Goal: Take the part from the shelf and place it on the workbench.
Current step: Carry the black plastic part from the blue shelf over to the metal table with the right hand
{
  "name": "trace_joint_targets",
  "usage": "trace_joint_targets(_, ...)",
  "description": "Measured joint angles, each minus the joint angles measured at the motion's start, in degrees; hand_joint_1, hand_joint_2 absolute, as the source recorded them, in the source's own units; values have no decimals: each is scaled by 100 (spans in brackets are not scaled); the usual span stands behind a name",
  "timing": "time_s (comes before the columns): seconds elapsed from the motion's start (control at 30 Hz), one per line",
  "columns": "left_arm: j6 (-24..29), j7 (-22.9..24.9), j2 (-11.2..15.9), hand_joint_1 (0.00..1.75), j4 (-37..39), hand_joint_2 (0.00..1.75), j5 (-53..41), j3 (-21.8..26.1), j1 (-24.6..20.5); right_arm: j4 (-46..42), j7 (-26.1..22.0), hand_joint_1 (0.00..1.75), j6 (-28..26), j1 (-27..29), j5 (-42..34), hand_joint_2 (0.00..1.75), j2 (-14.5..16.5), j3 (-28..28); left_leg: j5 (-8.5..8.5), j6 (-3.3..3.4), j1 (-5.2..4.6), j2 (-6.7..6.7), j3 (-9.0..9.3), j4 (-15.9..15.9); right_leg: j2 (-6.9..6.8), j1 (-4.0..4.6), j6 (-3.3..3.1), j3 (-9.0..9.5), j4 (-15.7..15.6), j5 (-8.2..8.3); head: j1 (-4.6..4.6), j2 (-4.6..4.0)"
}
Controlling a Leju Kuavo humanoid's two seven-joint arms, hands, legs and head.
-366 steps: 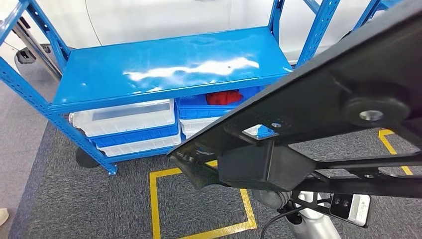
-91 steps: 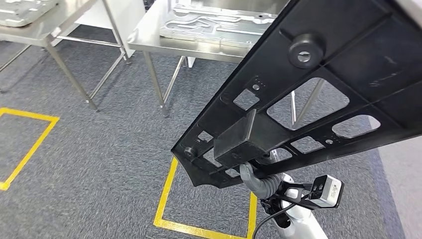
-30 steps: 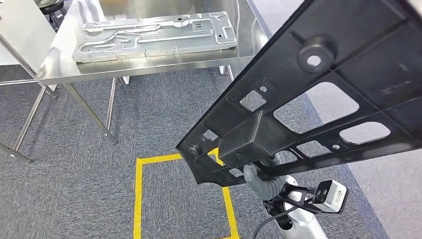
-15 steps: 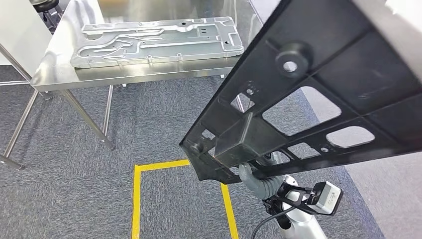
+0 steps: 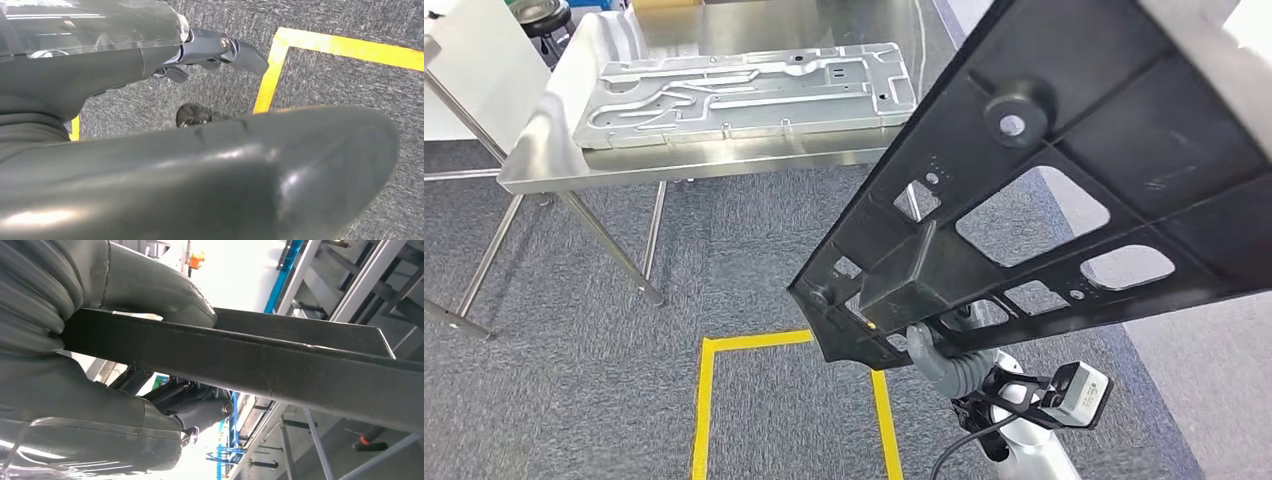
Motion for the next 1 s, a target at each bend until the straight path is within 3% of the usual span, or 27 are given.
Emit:
trace_joint_targets(0.03, 1, 0, 0, 0, 0, 0, 0, 0, 9, 11, 1, 175, 0, 5, -1, 175, 0, 0, 85, 9, -1, 2, -80, 59, 0, 13, -4, 46, 0, -36, 0, 0)
trace_joint_targets(0.07, 1, 0, 0, 0, 0, 0, 0, 0, 15, 19, 0, 175, -1, 9, -3, 175, 0, 0, 284, 29, -4, 3, -40, -127, 2, 25, -4, 105, 0, -77, -1, 0)
trace_joint_targets(0.13, 1, 0, 3, 0, 0, 0, -1, 0, 20, 23, -1, 175, -1, 10, -6, 175, 0, 0, 744, 103, -29, 9, 267, -898, 1, 46, 16, 237, -3, -175, 1, 0)
trace_joint_targets(0.17, 1, -1, 4, 0, 0, 0, -3, 0, 17, 24, -1, 175, -1, 8, -7, 175, 0, 0, 855, 143, -50, 15, 421, -1244, 3, 56, 40, 282, -2, -223, 0, 0)
trace_joint_targets(0.2, 0, -2, 6, 0, 0, 0, -7, 0, 14, 23, -1, 175, -1, 9, -7, 175, 1, 0, 883, 180, -71, 19, 522, -1455, 0, 60, 68, 312, -13, -258, 1, 0)
trace_joint_targets(0.33, -3, -14, 5, 0, 0, 0, -28, 0, 20, 10, 0, 175, 5, 18, -5, 175, 2, -2, 763, 304, -57, 19, 708, -1653, -10, 60, 182, 325, 136, -250, 1, 0)
trace_joint_targets(0.4, -5, -19, 1, 0, 0, 0, -36, 0, 21, 1, -2, 175, 14, 10, -5, 175, 1, -6, 703, 352, -25, 18, 850, -1712, -16, 43, 229, 40, 654, -349, 2, 0)
trace_joint_targets(0.47, -5, -22, 0, 0, 0, 0, -37, 0, 18, 1, -2, 175, 20, 22, -4, 175, 0, -9, 609, 369, -22, 17, 958, -1724, -17, 6, 278, -461, 1357, -599, 2, 0)
trace_joint_targets(0.53, -4, -24, 0, 0, 0, 0, -37, 0, 26, 2, -1, 175, 27, 46, -3, 175, 0, -10, 492, 353, -18, 9, 1096, -1723, -20, -31, 317, -834, 1637, -727, 2, 0)
trace_joint_targets(0.57, -4, -25, -1, 0, 0, 0, -37, 0, 34, 2, -1, 175, 34, 52, -4, 175, 0, -10, 422, 339, -13, 5, 1189, -1723, -23, -42, 327, -889, 1505, -640, 2, 0)
trace_joint_targets(0.6, -5, -25, -3, 0, 0, 0, -37, 0, 39, 1, -1, 175, 44, 53, -4, 175, 0, -10, 345, 320, -8, 2, 1296, -1723, -26, -48, 330, -860, 1203, -422, 2, 0)
trace_joint_targets(0.67, -6, -27, -7, 0, 0, 0, -38, 0, 46, 3, -2, 175, 67, 56, -10, 175, 0, -11, 195, 271, -3, -2, 1459, -1732, -45, -35, 305, -741, 495, 211, 1, 0)
trace_joint_targets(0.7, -7, -26, -8, 0, 0, 0, -39, 0, 39, 4, -3, 175, 76, 61, -15, 175, 0, -13, 135, 236, -3, 0, 1499, -1752, -48, -17, 273, -707, 275, 417, 0, 0)
trace_joint_targets(0.73, -7, -27, -8, 0, 0, 0, -40, 0, 31, 0, -2, 175, 81, 69, -20, 175, -1, -16, 104, 198, -6, 6, 1541, -1771, -45, 2, 230, -695, 163, 520, 1, 0)
trace_joint_targets(0.8, -7, -27, -5, 0, -1, 0, -43, 0, 12, -14, -1, 175, 83, 83, -32, 175, -1, -22, 114, 115, -8, 21, 1610, -1789, -17, 11, 126, -619, 105, 448, 3, 0)
trace_joint_targets(0.83, -4, -27, -4, 0, -1, 0, -43, 0, 8, -25, 0, 175, 83, 87, -41, 175, -1, -25, 151, 88, -7, 28, 1613, -1695, -7, 2, 81, -539, 63, 423, 4, 0)
trace_joint_targets(0.9, 1, -21, -3, 0, -1, 0, -44, 0, -8, -37, -3, 175, 87, 88, -61, 175, 2, -28, 167, 59, 3, 33, 1347, -1179, -6, -7, 8, -351, 7, 338, 3, 0)
trace_joint_targets(0.93, 4, -20, -4, 0, 0, 0, -44, 0, -13, -41, -3, 175, 93, 89, -65, 175, 2, -29, 86, 48, 6, 34, 1104, -797, -11, 3, -15, -269, -8, 276, 3, 0)
trace_joint_targets(1.0, 14, -17, -5, 0, 0, 0, -43, 1, -1, -41, -2, 175, 103, 95, -67, 175, 2, -30, -267, 28, 10, 34, 591, -205, -6, 23, -43, -110, -15, 139, 3, 0)
